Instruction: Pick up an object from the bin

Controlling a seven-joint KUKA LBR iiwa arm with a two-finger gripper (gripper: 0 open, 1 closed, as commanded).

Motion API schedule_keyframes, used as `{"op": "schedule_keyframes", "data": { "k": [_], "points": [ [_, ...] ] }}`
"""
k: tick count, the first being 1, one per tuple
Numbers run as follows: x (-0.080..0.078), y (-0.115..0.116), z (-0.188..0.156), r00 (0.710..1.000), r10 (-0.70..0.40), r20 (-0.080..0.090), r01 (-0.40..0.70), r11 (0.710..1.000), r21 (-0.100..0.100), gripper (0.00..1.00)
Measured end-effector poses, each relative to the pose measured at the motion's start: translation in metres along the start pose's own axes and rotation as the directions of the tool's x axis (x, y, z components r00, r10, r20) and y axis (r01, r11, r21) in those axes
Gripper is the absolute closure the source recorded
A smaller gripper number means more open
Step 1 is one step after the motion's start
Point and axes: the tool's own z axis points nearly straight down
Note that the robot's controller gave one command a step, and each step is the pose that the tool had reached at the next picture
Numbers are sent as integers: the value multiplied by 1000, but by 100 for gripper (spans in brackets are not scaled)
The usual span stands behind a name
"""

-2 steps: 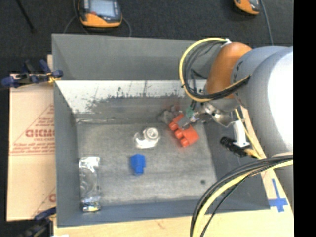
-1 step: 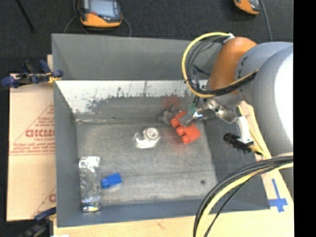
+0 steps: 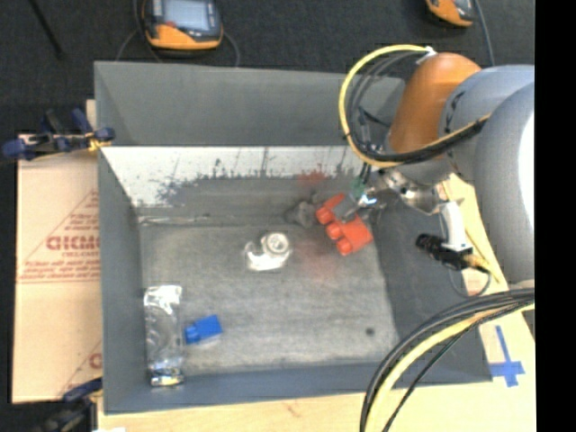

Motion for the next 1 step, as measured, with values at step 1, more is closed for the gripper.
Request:
{"op": "schedule_keyframes", "data": {
  "k": [1],
  "points": [
    [-2,1,-12,1000,-7,2,7,1000,0,100]
  ]
}}
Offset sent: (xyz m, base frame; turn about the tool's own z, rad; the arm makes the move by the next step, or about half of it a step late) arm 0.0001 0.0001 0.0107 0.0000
